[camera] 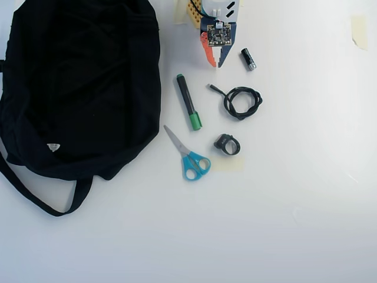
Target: Put the bike light into the black bag
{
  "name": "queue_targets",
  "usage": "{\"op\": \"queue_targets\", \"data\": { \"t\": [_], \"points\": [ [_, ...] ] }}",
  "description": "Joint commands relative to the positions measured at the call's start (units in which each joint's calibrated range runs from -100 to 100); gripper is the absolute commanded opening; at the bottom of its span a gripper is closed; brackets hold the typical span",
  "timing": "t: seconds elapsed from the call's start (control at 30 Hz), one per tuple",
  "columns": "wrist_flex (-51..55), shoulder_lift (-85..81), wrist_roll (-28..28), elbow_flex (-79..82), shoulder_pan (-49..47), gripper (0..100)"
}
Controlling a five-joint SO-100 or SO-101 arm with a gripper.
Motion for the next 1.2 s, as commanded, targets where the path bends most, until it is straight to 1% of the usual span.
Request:
{"op": "queue_targets", "data": {
  "t": [0.0, 0.13, 0.2, 0.7, 0.8, 0.87, 1.0, 1.17],
  "points": [
    [1.12, -0.66, 0.19, 0.82, -0.15, 3],
    [-8.70, 1.16, 0.19, 0.46, -0.60, 3],
    [-15.51, 3.82, 0.19, 0.10, 0.07, 3],
    [-79.85, 39.83, -0.39, -14.99, -0.68, 2],
    [-89.32, 48.88, -0.34, -19.93, -0.23, 2],
    [-93.11, 57.84, -0.29, -28.29, -0.23, 3],
    [-92.16, 67.30, -0.18, -42.13, 0.30, 3],
    [-82.69, 77.84, -0.02, -60.55, 2.09, 3]
  ]
}}
